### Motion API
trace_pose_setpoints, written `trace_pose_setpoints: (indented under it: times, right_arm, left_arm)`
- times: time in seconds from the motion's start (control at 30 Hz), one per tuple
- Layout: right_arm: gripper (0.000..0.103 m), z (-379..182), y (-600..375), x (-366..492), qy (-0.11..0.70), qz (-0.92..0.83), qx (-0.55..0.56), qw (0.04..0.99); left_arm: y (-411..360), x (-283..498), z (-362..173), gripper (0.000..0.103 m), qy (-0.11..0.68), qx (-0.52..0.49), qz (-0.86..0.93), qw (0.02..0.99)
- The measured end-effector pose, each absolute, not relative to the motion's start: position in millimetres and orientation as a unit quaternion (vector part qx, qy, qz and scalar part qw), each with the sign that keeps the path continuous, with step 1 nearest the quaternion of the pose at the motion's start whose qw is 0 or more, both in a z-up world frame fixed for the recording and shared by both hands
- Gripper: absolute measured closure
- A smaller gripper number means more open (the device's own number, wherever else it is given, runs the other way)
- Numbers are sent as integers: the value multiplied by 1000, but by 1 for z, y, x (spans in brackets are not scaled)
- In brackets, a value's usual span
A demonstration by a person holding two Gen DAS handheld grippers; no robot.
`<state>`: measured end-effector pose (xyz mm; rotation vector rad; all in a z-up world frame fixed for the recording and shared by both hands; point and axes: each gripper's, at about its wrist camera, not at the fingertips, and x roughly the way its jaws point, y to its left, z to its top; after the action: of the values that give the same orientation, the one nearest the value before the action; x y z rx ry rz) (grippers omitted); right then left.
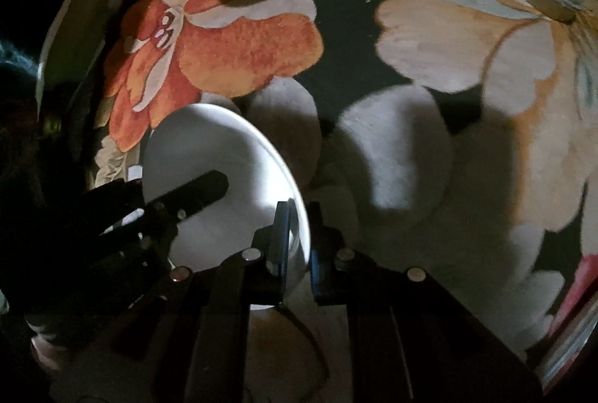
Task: Organize plates and bowls
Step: 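Lift and carry the bowl toward the stack while the left tool grips it too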
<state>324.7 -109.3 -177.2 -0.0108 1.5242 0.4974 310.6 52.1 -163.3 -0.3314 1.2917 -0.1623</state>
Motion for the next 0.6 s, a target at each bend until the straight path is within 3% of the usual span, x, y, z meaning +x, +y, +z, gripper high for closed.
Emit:
trace_pose_setpoints:
  times: [0.6]
  right_arm:
    - [93,-51,-263,279,648,110,55,751]
  left_arm:
    - [-114,277,-42,85,565,-99,-176,800]
